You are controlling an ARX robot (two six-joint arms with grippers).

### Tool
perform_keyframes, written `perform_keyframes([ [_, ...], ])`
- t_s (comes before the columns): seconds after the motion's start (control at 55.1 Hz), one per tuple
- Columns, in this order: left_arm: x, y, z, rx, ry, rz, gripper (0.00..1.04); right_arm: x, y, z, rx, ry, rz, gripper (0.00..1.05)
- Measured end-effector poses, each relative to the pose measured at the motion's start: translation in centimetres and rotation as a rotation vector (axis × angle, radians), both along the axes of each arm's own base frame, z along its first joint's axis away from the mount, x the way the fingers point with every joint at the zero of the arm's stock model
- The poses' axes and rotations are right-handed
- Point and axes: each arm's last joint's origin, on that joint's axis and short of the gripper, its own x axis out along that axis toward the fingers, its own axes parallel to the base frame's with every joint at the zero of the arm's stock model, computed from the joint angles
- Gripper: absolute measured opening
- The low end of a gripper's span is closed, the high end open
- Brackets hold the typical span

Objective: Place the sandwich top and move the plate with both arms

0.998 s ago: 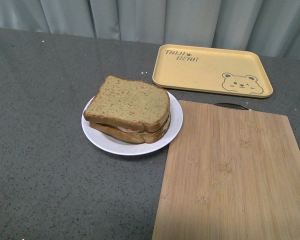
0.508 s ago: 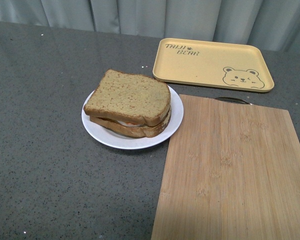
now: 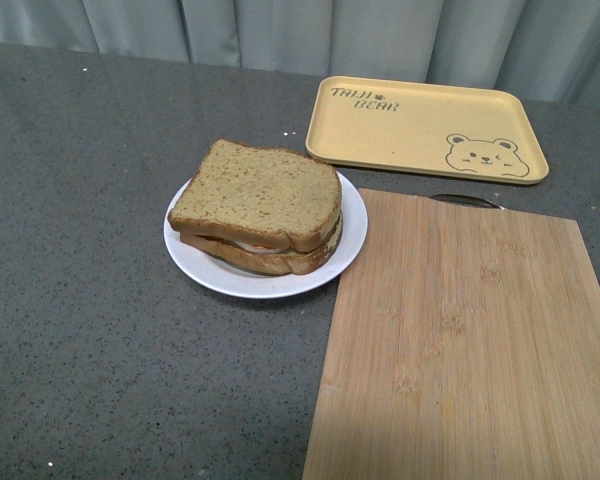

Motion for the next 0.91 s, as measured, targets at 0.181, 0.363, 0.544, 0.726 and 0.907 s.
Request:
perform_keyframes([
  [0.181, 0.0, 0.0, 0.0, -0.001, 0.008, -0.002, 0.98, 0.0, 0.0, 0.0, 0.0, 0.0, 0.0, 0.66],
  [0.363, 3.0, -1.6, -0.8, -0.176, 0.393, -0.2, 0.98, 0.0, 0.0, 0.0, 0.0, 0.0, 0.0, 0.96],
  [0.544, 8.9, -4.0, -2.1, -0.465, 0.566, -0.182, 0.98, 0.0, 0.0, 0.0, 0.0, 0.0, 0.0, 0.95],
  [0.726, 12.0, -6.0, -5.8, -0.736, 0.801, -0.086, 0.98, 0.0, 0.0, 0.0, 0.0, 0.0, 0.0, 0.95],
  [0.907, 13.7, -7.6, -7.4, -0.916, 0.856, -0.025, 0.98, 0.0, 0.0, 0.0, 0.0, 0.0, -0.001, 0.95],
])
